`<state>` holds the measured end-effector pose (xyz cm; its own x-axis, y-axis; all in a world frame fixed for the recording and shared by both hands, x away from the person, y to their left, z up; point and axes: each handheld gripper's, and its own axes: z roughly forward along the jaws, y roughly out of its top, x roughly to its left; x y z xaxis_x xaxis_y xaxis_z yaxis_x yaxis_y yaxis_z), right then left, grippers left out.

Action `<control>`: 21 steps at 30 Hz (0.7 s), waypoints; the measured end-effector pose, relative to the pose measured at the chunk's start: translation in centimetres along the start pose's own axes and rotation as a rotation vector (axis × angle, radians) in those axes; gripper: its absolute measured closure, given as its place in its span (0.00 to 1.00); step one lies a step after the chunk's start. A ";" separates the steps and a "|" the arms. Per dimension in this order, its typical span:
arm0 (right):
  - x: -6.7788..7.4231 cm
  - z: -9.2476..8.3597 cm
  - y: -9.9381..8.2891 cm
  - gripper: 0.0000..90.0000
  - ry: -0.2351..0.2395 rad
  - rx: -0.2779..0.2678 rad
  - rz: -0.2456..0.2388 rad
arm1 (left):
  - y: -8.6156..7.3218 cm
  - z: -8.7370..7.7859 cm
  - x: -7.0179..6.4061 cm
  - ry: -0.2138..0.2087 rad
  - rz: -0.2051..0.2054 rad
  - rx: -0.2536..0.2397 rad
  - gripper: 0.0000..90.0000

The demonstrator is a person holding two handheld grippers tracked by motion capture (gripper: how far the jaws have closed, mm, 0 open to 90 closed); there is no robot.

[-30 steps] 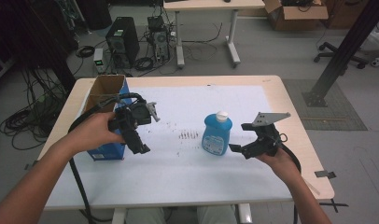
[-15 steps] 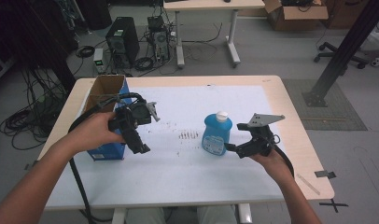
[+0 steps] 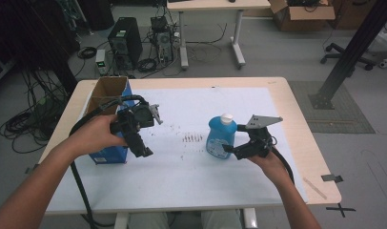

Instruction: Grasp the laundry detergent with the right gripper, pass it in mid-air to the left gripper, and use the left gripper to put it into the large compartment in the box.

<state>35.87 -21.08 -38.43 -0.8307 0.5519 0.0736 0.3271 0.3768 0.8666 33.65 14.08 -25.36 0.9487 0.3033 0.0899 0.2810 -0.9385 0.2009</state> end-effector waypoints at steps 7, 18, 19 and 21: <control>-0.1 0.8 0.0 0.05 0.007 -0.018 0.011 | 0.0 0.2 0.0 -0.003 -0.001 0.000 0.08; 0.0 1.9 -0.1 0.10 0.024 -0.039 0.014 | -0.2 0.1 0.1 -0.002 -0.005 -0.005 0.08; 0.0 1.9 -0.1 0.11 0.024 -0.040 0.014 | -0.2 0.1 0.1 -0.002 -0.006 -0.006 0.08; 0.1 2.0 -0.1 0.12 0.028 -0.042 0.010 | -0.2 0.0 0.1 -0.001 -0.006 -0.007 0.08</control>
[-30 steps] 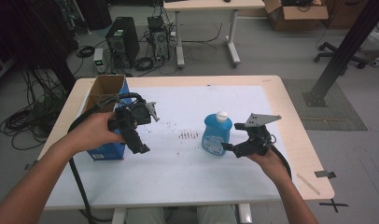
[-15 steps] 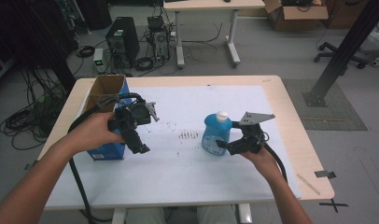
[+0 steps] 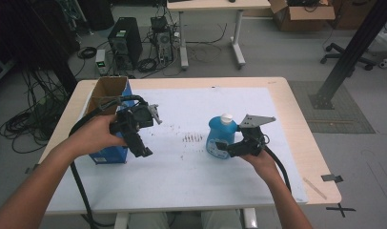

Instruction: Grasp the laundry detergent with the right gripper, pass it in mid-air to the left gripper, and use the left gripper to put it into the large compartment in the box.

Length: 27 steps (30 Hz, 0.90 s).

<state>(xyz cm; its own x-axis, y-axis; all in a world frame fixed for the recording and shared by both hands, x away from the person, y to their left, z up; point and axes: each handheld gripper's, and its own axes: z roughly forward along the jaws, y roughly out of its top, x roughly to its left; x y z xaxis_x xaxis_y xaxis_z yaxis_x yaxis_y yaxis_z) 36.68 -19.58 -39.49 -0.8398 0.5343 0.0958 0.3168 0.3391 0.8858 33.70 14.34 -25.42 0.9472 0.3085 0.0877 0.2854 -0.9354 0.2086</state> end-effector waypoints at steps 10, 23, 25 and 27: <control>0.1 0.2 0.0 0.21 0.010 -0.008 -0.011 | -0.2 0.0 0.0 0.001 -0.003 0.000 0.08; 0.2 0.1 0.0 0.31 0.007 -0.025 -0.025 | -0.1 0.0 0.0 0.002 -0.001 -0.001 0.08; 0.1 0.0 0.0 0.33 0.009 -0.029 -0.026 | -0.1 0.0 0.0 0.002 -0.002 -0.001 0.08; 0.1 0.0 0.1 0.34 0.006 -0.032 -0.029 | -0.1 0.0 0.0 0.002 -0.002 -0.002 0.08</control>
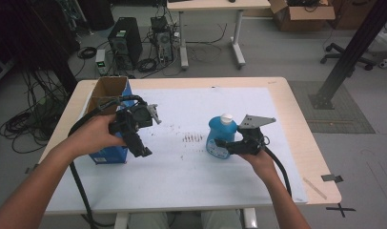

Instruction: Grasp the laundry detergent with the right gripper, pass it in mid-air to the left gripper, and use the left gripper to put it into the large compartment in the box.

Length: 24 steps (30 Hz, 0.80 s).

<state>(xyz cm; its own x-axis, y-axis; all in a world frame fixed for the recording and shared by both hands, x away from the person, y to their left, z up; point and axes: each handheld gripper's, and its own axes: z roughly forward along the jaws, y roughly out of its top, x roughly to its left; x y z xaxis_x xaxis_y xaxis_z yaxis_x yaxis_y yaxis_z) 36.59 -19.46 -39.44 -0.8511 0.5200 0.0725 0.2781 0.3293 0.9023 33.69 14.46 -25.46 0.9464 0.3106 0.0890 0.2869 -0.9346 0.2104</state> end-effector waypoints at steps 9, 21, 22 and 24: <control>0.0 0.0 -0.1 0.38 -0.007 -0.006 -0.005 | 0.0 0.0 0.1 0.000 -0.003 0.002 0.08; 0.1 0.0 -0.2 0.46 -0.004 -0.005 -0.031 | 0.0 0.1 0.2 -0.001 -0.005 0.002 0.08; 0.1 0.0 -0.2 0.46 -0.004 -0.005 -0.031 | 0.0 0.0 0.2 0.000 -0.006 0.001 0.08; 0.2 0.0 -0.2 0.46 -0.007 -0.005 -0.040 | -0.1 0.0 0.2 0.001 -0.006 0.001 0.08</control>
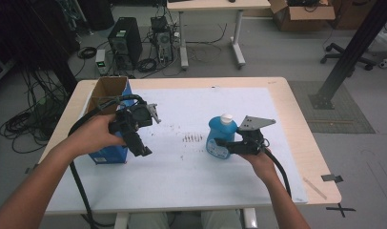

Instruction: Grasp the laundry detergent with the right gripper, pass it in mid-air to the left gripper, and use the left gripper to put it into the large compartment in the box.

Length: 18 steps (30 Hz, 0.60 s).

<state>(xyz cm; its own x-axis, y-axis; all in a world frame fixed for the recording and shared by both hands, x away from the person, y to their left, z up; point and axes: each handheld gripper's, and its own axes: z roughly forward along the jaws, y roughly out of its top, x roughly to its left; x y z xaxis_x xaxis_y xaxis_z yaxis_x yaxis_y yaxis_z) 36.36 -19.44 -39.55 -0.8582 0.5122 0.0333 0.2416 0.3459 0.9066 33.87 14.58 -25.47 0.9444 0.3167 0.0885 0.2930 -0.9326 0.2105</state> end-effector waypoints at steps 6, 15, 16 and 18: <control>0.0 -0.3 0.3 0.49 -0.005 0.010 -0.020 | -0.1 -0.1 0.1 0.001 -0.002 -0.003 0.08; 0.3 -1.0 1.1 0.49 0.008 -0.002 -0.027 | 0.0 -0.3 -0.1 0.006 0.000 -0.009 0.08; 0.4 -1.1 1.3 0.49 0.010 -0.002 -0.033 | 0.0 -0.4 -0.1 0.007 -0.001 -0.008 0.08; 0.5 -1.3 1.8 0.49 0.019 0.000 -0.044 | 0.0 -0.6 -0.2 0.010 0.000 -0.011 0.08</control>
<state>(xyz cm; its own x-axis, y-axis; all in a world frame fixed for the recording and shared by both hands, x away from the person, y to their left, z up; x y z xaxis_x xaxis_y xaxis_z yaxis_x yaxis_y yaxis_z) 35.74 -19.63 -37.37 -0.8764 0.4815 0.0010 0.2034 0.3683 0.9072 33.60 14.58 -24.95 0.9429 0.3184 0.0980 0.2913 -0.9307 0.2211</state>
